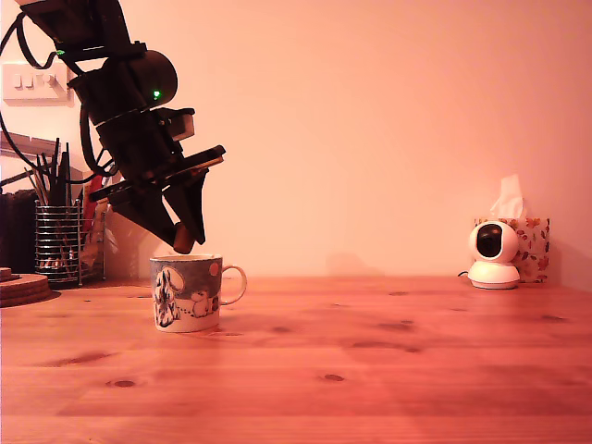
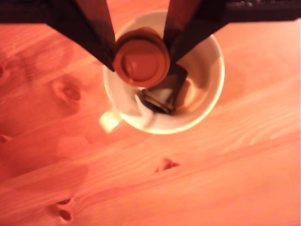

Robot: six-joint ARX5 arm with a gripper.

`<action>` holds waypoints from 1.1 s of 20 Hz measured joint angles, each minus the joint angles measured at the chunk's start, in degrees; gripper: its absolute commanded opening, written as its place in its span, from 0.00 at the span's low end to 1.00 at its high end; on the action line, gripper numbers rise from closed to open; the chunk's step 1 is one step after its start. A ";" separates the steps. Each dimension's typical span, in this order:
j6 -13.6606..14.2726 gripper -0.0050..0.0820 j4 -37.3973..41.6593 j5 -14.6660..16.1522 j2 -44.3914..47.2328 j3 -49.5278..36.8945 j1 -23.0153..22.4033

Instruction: Pick up the coffee capsules on the table and drop them inside the coffee cup

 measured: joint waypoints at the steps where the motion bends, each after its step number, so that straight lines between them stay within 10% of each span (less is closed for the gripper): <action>1: 0.68 0.57 0.20 0.02 0.00 0.00 0.00; 7: 1.57 0.59 0.09 0.39 0.00 0.00 -0.02; 12: 2.14 0.03 -0.13 0.66 -0.02 0.00 -0.04; 22: 2.43 0.03 5.53 3.76 -12.26 -4.66 0.15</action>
